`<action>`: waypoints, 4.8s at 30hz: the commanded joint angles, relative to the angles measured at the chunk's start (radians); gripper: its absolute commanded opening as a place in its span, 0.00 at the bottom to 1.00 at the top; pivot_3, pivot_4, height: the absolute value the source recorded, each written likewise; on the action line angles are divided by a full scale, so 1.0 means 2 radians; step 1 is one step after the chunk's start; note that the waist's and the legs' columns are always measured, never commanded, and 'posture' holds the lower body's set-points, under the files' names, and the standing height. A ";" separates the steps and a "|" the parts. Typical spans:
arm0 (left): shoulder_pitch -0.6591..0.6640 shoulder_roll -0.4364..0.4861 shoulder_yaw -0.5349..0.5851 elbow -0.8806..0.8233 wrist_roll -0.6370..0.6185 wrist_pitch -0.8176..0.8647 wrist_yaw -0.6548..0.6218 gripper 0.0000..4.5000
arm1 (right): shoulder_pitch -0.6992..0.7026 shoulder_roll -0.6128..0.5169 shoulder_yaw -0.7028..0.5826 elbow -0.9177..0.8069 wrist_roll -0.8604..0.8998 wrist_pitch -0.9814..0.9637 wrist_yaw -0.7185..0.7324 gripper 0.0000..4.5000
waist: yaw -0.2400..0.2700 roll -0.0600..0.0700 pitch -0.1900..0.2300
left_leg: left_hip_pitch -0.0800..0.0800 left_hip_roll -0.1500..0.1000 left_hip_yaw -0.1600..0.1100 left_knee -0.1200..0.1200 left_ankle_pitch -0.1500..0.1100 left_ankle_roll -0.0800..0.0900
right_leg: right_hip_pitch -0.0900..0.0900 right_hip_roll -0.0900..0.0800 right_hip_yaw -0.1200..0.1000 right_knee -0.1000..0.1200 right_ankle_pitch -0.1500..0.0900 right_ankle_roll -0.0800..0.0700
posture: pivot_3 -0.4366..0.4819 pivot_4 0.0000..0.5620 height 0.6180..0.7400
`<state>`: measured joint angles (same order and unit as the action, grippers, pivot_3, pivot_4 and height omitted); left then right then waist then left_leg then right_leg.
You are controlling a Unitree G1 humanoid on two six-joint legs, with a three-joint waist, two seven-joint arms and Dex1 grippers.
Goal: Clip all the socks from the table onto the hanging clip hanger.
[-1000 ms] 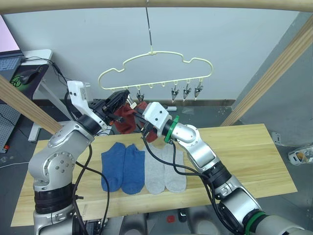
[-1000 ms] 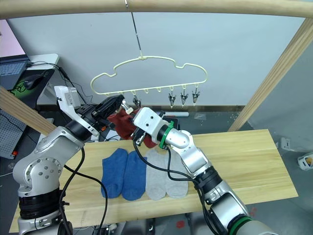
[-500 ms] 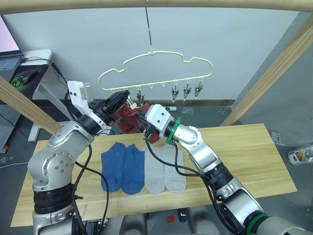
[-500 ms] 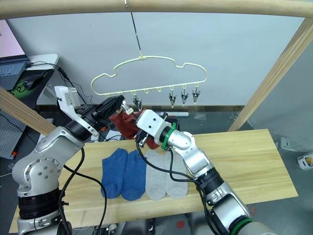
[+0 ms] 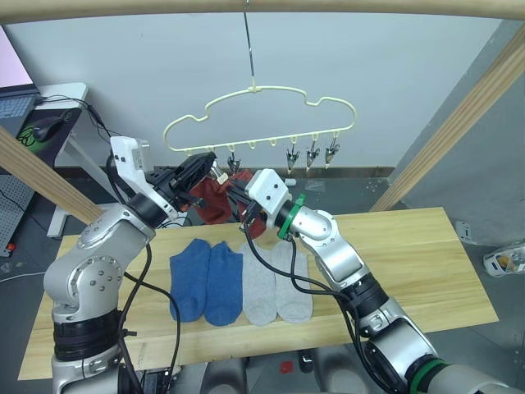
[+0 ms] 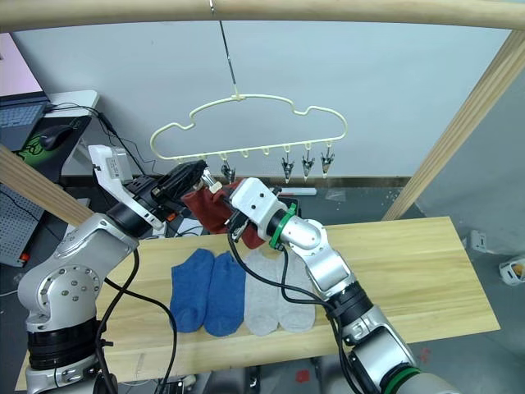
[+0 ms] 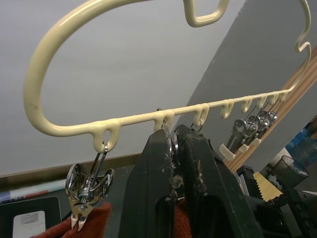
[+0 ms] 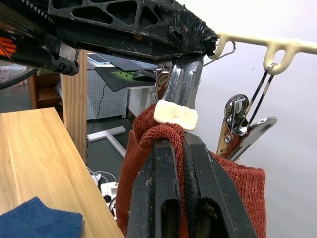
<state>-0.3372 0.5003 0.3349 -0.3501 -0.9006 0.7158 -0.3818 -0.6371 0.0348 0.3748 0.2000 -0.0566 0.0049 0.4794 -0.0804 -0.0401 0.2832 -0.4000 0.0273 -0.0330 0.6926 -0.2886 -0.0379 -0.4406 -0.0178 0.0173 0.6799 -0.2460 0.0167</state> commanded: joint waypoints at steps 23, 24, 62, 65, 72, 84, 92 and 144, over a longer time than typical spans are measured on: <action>0.045 0.031 0.008 -0.038 0.001 0.002 -0.010 0.76 | -0.017 0.010 0.002 -0.011 -0.005 0.027 0.012 0.56 | 0.000 0.000 0.000 | 0.000 0.000 0.000 0.000 0.000 0.000 | 0.000 0.000 0.000 0.000 0.000 0.000 | 0.38 0.42 1.00; 0.049 0.032 0.005 -0.039 0.012 -0.005 -0.011 0.76 | -0.009 0.001 0.006 -0.022 -0.006 0.035 0.017 0.56 | 0.000 0.000 0.000 | 0.000 0.000 0.000 0.000 0.000 0.000 | 0.000 0.000 0.000 0.000 0.000 0.000 | 0.38 0.42 1.00; 0.097 -0.107 -0.130 -0.032 0.287 -0.237 0.021 0.76 | 0.234 -0.304 -0.210 -0.421 0.204 0.216 0.117 0.56 | -0.001 0.001 -0.002 | 0.001 0.000 0.004 0.002 0.000 0.000 | 0.001 0.003 0.001 0.000 0.000 0.000 | 0.27 0.37 1.00; 0.089 -0.121 -0.134 -0.020 0.296 -0.247 0.029 0.72 | 0.235 -0.307 -0.209 -0.428 0.209 0.220 0.112 0.57 | -0.001 0.001 -0.003 | 0.001 0.000 0.004 0.002 0.000 0.000 | 0.001 0.003 0.001 0.000 0.000 0.000 | 0.26 0.37 1.00; 0.067 -0.142 -0.146 0.015 0.317 -0.272 0.036 0.45 | 0.244 -0.311 -0.209 -0.439 0.213 0.224 0.108 0.57 | -0.002 0.001 -0.003 | 0.001 0.000 0.004 0.002 0.000 0.000 | 0.002 0.003 0.001 0.000 0.000 0.000 | 0.25 0.38 1.00; 0.024 -0.166 -0.147 0.094 0.331 -0.314 0.039 0.45 | 0.242 -0.320 -0.211 -0.450 0.227 0.232 0.101 0.57 | -0.003 0.001 -0.003 | 0.001 0.000 0.004 0.002 0.000 0.000 | 0.002 0.004 0.001 0.000 0.000 0.000 | 0.23 0.40 1.00; -0.008 -0.169 -0.145 0.141 0.334 -0.336 0.036 0.45 | 0.242 -0.322 -0.212 -0.456 0.232 0.239 0.092 0.57 | -0.004 0.001 -0.003 | 0.001 0.000 0.004 0.002 0.000 0.000 | 0.002 0.004 0.001 0.000 0.000 0.000 | 0.21 0.40 1.00; -0.042 -0.172 -0.140 0.153 0.334 -0.342 0.054 0.08 | 0.239 -0.322 -0.195 -0.454 0.231 0.239 0.077 0.57 | -0.004 0.001 -0.003 | 0.001 0.000 0.004 0.002 0.000 0.000 | 0.002 0.004 0.001 0.000 0.001 0.000 | 0.22 0.41 1.00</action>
<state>-0.4064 0.1532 0.0490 -0.0005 -0.2340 0.0401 -0.2716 -0.1656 -0.6066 -0.0107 -0.6734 0.4066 0.5073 0.6328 -0.0894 -0.0379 0.2774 -0.3983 0.0269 -0.0255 0.6972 -0.2882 -0.0372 -0.4368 -0.0090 0.0196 0.6808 -0.2446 0.0163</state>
